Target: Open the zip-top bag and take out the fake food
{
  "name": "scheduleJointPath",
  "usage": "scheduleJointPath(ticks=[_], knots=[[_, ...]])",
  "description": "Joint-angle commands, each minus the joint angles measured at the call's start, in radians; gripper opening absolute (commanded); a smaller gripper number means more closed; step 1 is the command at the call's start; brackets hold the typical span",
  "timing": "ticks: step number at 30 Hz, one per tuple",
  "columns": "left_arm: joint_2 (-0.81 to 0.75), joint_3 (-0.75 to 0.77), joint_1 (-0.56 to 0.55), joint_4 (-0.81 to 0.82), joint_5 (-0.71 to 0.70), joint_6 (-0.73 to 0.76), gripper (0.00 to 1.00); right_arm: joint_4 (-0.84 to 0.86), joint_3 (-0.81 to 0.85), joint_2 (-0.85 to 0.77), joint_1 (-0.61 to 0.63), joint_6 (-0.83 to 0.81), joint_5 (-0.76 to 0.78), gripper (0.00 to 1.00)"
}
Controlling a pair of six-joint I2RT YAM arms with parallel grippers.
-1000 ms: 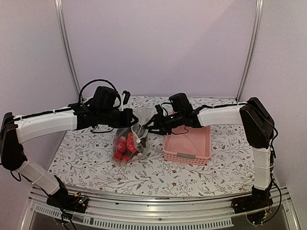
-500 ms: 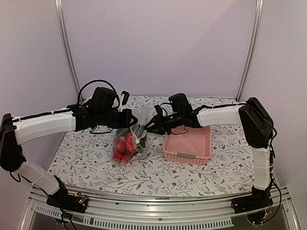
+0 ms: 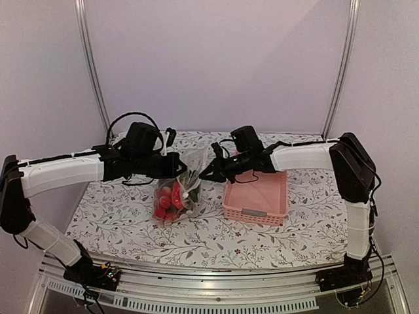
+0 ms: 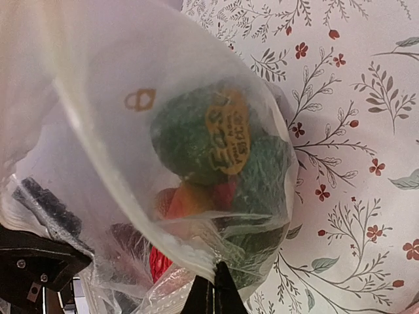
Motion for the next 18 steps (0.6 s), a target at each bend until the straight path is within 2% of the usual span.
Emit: scheduleJointPath(ticks=[1,8,13,18], knots=[[0.002,-0.021,-0.014,0.008,-0.011,0.009,0.0,-0.125,-0.012,-0.103,-0.002,-0.076,0.039,0.0],[0.008,-0.025,-0.014,-0.019,-0.056,0.002,0.0,-0.342,-0.055,-0.166,-0.045,-0.192,0.085,0.0],[0.006,-0.034,-0.014,-0.047,-0.085,-0.007,0.0,-0.507,-0.055,-0.183,-0.055,-0.333,0.177,0.0],[0.0,-0.039,-0.028,-0.034,-0.051,0.014,0.0,-0.579,-0.03,-0.159,-0.054,-0.424,0.223,0.0]])
